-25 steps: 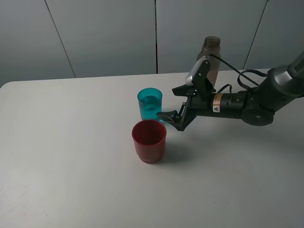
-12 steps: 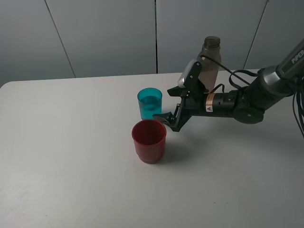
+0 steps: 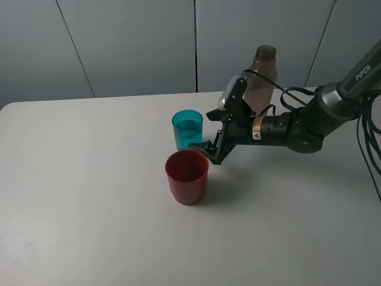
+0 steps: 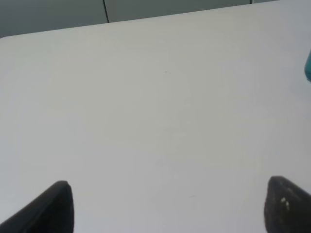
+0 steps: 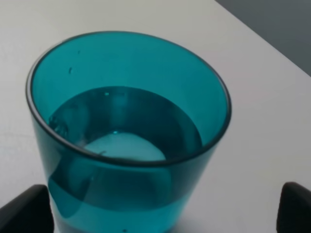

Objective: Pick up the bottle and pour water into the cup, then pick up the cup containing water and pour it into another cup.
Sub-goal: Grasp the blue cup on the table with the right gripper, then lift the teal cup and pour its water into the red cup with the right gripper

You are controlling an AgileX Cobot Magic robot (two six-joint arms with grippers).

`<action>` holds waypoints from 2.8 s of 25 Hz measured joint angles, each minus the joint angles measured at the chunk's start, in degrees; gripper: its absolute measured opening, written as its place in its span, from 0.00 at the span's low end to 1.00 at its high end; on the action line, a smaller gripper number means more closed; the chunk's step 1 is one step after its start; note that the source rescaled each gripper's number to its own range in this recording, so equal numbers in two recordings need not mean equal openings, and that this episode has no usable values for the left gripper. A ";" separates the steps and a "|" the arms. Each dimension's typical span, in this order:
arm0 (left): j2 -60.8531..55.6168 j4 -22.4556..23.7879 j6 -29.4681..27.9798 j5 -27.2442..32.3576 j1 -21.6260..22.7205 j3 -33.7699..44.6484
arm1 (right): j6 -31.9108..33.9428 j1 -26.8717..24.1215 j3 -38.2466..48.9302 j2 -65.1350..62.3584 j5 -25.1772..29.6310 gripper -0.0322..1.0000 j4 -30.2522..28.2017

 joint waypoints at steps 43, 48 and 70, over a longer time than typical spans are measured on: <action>0.00 0.00 0.00 0.00 0.00 0.00 | 5.17 4.75 -6.12 5.56 -0.72 1.00 2.93; 0.00 0.00 0.00 0.00 0.00 0.00 | 5.17 4.75 -6.12 5.56 -0.99 0.59 3.52; 0.00 0.00 -0.13 0.00 0.00 0.00 | 2.35 4.75 -6.12 4.75 -0.53 0.13 4.30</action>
